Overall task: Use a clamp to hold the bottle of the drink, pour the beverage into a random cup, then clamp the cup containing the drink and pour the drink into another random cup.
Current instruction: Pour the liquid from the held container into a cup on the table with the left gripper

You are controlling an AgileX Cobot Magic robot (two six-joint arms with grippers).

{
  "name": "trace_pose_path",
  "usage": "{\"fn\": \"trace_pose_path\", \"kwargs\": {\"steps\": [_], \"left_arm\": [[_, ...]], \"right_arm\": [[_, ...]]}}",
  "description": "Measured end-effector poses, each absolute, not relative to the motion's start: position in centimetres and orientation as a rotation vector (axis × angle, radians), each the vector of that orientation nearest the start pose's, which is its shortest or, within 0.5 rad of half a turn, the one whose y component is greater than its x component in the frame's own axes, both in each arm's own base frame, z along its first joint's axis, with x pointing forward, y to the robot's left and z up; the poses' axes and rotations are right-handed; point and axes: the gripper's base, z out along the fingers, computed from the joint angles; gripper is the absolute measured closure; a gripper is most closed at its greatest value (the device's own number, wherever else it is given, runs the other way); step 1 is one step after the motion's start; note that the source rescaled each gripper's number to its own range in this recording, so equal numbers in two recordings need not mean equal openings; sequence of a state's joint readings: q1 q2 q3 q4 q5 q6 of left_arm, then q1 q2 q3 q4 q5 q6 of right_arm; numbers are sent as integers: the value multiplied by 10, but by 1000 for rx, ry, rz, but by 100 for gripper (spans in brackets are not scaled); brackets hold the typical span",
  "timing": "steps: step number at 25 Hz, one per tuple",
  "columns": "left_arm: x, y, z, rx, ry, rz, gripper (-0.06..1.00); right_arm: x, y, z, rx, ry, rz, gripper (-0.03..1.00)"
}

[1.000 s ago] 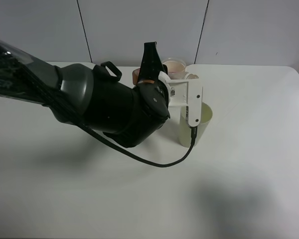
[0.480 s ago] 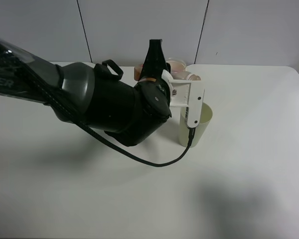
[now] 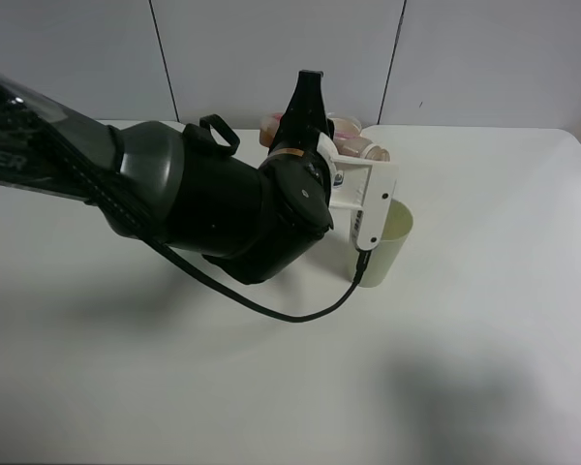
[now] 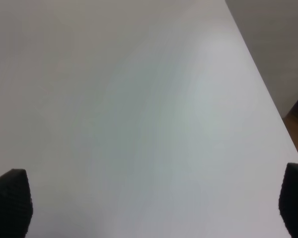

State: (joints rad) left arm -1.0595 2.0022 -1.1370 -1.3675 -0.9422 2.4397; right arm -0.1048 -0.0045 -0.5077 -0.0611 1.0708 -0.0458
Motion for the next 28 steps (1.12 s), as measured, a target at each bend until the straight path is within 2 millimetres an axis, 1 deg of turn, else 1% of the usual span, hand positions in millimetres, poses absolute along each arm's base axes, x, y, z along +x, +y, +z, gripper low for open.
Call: {"fn": "trace_pose_path", "kwargs": {"steps": [16,28], "left_arm": [[257,-311,177,1603,1234,1109,94],[258,-311,180,1592,1195,1145,94]], "right_arm": [[-7,-4,279,64,2044,-167,-3],[-7,-4,279,64,2044,-167,-3]]}}
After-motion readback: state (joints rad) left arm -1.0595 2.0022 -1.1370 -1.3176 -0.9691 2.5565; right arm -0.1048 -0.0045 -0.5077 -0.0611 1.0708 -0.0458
